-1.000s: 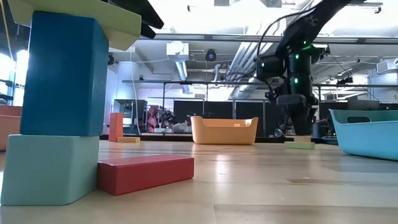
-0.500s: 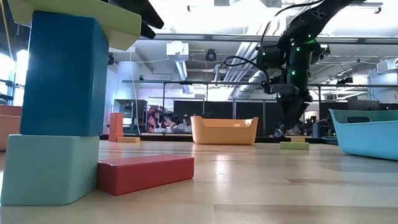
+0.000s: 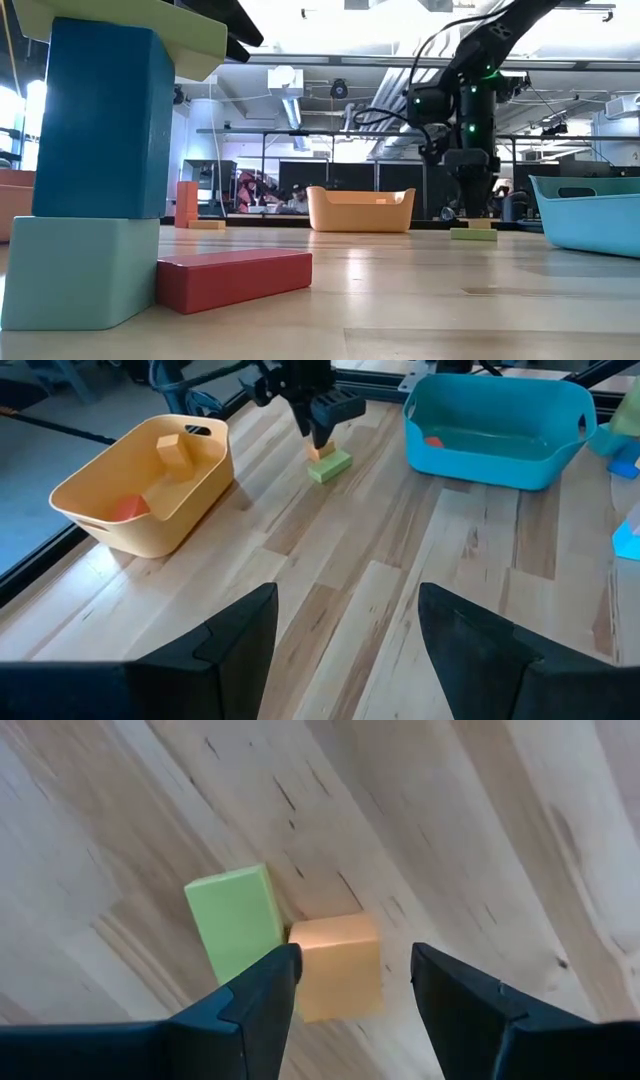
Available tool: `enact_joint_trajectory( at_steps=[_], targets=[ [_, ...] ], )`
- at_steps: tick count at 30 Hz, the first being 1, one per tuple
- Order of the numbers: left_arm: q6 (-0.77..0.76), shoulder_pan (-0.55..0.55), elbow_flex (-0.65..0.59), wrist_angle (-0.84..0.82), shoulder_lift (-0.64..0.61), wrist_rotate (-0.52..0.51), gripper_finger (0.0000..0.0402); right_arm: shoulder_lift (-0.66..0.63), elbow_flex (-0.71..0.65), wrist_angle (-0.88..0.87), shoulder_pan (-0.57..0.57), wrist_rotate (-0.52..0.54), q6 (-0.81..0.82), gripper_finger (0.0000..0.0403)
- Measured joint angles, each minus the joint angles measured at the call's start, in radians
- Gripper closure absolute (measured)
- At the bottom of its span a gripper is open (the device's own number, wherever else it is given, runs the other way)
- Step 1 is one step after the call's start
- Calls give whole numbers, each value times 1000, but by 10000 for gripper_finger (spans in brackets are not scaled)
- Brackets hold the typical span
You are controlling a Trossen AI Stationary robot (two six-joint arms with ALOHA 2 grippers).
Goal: Sort blocks by size
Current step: Put the yellow small block into the right bin
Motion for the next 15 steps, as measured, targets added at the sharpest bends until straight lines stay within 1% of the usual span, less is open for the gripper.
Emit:
enact_joint_trajectory(
  at_steps=[5,15],
  targets=[
    [0,0,0,-1,0,0,172,22,-5,5,0,-14,-8,208],
    [-7,0,0,-6,0,0,172,20,-5,-11,0,-19,-11,208]
  ],
)
